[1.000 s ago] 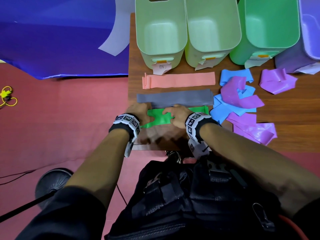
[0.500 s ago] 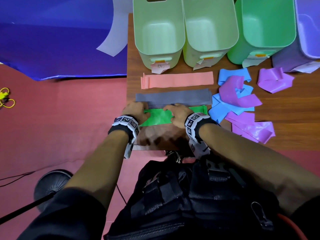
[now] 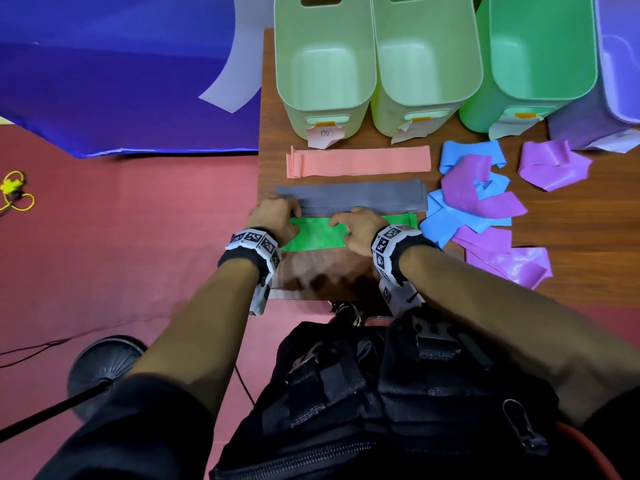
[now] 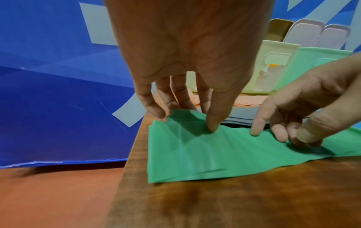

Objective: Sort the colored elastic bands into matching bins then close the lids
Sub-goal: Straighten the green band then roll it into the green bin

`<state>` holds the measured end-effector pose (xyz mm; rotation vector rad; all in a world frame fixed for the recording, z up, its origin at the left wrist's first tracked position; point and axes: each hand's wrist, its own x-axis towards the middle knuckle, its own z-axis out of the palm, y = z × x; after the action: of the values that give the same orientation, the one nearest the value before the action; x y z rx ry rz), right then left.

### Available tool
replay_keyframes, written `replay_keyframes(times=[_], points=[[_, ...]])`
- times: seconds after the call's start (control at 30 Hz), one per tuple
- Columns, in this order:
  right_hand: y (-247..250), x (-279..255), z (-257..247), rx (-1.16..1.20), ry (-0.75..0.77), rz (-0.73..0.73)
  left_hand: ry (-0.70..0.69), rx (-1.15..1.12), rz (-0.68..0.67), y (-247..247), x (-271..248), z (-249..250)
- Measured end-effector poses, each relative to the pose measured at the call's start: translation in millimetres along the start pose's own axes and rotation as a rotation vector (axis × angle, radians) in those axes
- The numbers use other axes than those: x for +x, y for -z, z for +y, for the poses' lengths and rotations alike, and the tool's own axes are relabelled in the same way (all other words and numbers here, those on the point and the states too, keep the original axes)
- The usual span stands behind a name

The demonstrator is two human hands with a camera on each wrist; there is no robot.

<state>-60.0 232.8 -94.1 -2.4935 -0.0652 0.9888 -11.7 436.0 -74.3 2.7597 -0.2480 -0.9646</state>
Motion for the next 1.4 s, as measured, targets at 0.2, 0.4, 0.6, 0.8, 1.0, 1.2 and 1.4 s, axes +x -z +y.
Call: replay_keyframes(times=[0.2,0.4,0.6,0.8,1.0,1.2,1.4], points=[[-0.9,3.7,0.5,-0.035,-0.004,-0.009,-0.014,-0.003,0.066,-8.0,2.0,-0.2],[-2.6,7.3,1.1,-0.048,0.0,-0.012,-0.017,-0.006,0.01,-19.8,0.8,1.5],[-0.8,7.0,2.2,-0.03,-0.009,-0.028,-0.016,-0.022,0.0,-20.8,3.9,3.8],[17.4,0.0,11.7,-0.043,-0.024,-0.006,-0.099,-0.01,-0.033,-6.4,13.1,33.0],[42.5,-23.5,41.3,-0.037,-0.069,0.094,-0.202,0.014,-0.084,-0.4,22.0,85.6],[70.5,-49.8,83.5,0.004,-0.117,0.152,-0.298,0.098,-0.073,7.7,29.5,156.6],[96.5,-75.9,147.2,0.12,-0.186,0.203,-0.303,0.058,-0.126,4.0,46.4,223.1]])
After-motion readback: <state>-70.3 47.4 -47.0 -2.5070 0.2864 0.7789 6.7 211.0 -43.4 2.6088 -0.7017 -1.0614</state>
